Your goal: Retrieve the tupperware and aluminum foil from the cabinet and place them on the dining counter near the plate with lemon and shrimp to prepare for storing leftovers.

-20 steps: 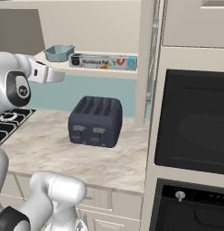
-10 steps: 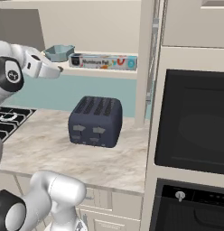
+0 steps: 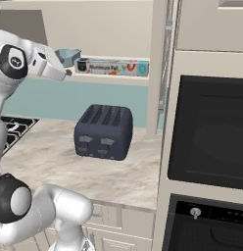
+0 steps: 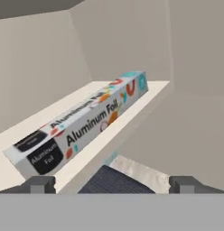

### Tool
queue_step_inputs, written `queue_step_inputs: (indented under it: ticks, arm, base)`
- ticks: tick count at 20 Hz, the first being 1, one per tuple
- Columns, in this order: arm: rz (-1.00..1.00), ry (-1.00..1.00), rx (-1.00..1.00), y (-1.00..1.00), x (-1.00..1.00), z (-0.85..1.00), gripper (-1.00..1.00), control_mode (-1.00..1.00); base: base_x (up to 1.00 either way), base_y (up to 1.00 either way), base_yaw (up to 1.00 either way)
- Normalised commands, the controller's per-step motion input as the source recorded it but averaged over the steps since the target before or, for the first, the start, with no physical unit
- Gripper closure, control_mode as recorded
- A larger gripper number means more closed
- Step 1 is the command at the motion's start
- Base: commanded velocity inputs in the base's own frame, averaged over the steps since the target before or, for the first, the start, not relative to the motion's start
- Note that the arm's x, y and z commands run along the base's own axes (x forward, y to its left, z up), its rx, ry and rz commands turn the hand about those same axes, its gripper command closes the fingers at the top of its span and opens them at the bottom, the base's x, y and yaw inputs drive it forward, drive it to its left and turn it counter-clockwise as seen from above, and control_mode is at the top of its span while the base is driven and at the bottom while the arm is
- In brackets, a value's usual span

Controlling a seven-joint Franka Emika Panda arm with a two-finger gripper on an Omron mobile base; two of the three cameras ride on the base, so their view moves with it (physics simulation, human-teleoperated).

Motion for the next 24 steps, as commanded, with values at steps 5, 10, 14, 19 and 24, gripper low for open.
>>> queue_step_inputs:
  ticks: [5, 10, 14, 19, 24]
  arm:
    - [-0.05, 0.01, 0.00, 0.00, 0.36, 0.00, -1.00, -1.00]
    - [-0.03, 0.00, 0.00, -0.01, 0.30, 0.00, -1.00, -1.00]
    - [-0.06, 0.00, 0.00, -0.16, 0.28, -0.03, -1.00, -1.00]
    - [-0.09, 0.00, 0.00, -0.28, 0.26, -0.03, -1.00, -1.00]
    - [-0.14, 0.00, 0.00, -0.05, 0.37, -0.02, -1.00, -1.00]
  base:
    - [0.00, 0.00, 0.00]
    - [0.00, 0.00, 0.00]
    - [0.00, 0.00, 0.00]
    - [0.00, 0.00, 0.00]
    - [0.00, 0.00, 0.00]
